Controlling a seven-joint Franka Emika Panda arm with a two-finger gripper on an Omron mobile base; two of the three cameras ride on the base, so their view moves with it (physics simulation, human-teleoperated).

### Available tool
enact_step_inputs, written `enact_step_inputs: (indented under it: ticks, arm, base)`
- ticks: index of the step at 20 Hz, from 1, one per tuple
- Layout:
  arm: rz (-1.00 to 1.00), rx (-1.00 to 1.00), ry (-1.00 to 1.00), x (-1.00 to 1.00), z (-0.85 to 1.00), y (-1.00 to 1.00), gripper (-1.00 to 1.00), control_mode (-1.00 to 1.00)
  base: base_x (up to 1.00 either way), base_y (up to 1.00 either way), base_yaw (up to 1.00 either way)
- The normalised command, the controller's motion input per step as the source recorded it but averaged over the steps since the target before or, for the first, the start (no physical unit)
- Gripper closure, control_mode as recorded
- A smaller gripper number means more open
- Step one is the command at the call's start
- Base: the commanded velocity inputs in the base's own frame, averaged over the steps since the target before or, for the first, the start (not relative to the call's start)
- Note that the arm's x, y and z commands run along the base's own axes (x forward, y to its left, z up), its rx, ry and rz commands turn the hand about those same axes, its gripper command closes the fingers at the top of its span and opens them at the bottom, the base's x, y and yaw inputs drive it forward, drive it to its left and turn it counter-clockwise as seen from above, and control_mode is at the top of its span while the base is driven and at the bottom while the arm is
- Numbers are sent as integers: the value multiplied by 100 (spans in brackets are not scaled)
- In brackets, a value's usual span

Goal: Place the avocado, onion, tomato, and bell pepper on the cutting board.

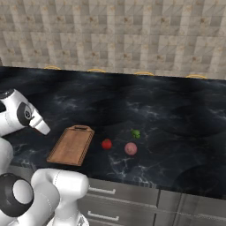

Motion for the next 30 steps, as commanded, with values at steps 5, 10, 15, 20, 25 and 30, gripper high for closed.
enact_step_inputs:
  ticks: [5,10,15,20,25,30]
  arm:
    - [-18,2,1,26,0,-89,100,-100]
    - [-7,4,2,25,-17,-64,100,-100]
    - [0,0,1,2,-8,0,100,-100]
    - [0,6,2,5,-29,0,100,-100]
    - [0,7,0,32,-23,0,100,-100]
    - [0,4,1,45,-30,2,100,-100]
  base:
    - [0,0,0]
    - [0,0,0]
    - [0,0,0]
    - [0,0,0]
    - [0,0,0]
    - [0,0,0]
